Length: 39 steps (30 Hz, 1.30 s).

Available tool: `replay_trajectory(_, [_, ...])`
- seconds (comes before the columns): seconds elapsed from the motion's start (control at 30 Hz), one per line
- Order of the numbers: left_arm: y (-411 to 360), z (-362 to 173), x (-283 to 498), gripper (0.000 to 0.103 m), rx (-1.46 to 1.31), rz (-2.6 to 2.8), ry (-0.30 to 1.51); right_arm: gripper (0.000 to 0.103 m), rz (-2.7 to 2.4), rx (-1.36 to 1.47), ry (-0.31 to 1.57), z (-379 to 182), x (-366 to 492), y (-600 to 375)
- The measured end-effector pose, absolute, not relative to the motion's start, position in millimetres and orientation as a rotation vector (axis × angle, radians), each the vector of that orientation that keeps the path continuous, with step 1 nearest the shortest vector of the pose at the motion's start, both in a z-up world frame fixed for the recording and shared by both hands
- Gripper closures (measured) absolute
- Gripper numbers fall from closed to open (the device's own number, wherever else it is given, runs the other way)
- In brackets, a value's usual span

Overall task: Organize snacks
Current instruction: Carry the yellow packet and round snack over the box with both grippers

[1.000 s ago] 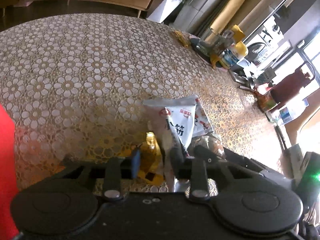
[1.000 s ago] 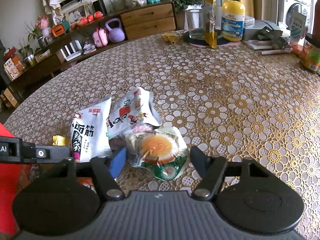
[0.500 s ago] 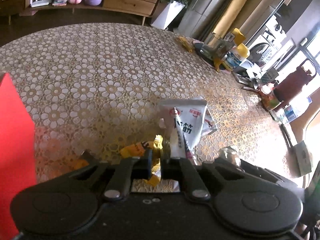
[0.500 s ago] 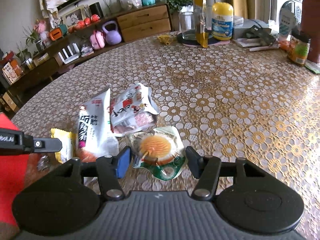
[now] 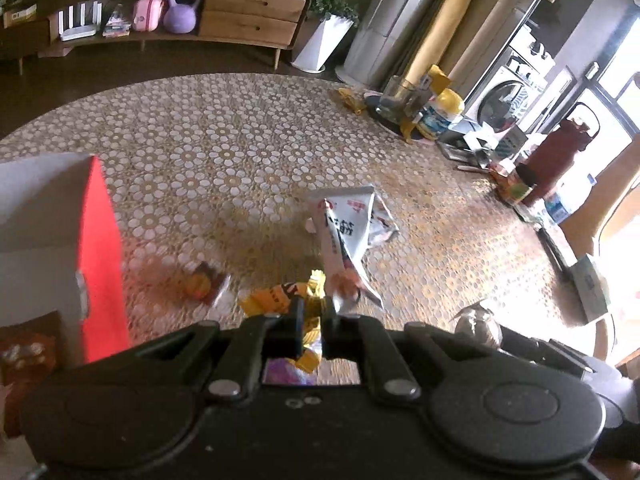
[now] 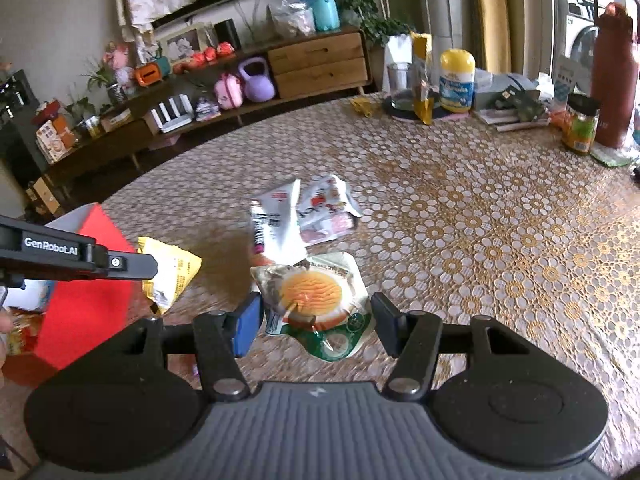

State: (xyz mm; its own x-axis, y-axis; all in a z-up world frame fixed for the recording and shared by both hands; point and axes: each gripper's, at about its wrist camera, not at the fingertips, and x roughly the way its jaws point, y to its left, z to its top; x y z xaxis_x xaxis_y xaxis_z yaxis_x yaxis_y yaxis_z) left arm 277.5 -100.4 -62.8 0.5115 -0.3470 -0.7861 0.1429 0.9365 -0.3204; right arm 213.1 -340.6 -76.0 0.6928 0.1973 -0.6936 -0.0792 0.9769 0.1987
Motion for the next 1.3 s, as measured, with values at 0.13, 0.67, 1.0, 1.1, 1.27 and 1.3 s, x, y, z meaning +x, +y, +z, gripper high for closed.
replay_trajectory(0.13, [-91.3,-47.0,255.3,0.099,-0.211,-0.303,0.983,0.045,0.185,0.147,0.775,-56.4,192.4,-326.7])
replay_trajectory(0.67, [-28.5,-3.5,189.6,0.098,-0.194,-0.28,0.926,0.045,0.313,0.069,0.727,-2.8,130.3,-249.4])
replay_trajectory(1.0, [27.6,16.7,161.7,0.098,-0.188,-0.246,0.879,0.045,0.392,0.026,0.708,13.5,113.2,-189.9])
replay_trajectory(1.1, [44.9,20.9,156.3,0.098,-0.189,-0.226,0.87,0.045,0.414,0.013,0.705,15.8,111.1,-171.0])
replay_trajectory(1.27, [71.7,24.5,150.8,0.098,-0.195,-0.193,0.856,0.045,0.444,-0.004,0.709,14.7,114.7,-141.5])
replay_trajectory(1.3, [76.7,24.5,150.9,0.098,-0.196,-0.184,0.855,0.045,0.448,-0.007,0.712,14.1,116.4,-135.8])
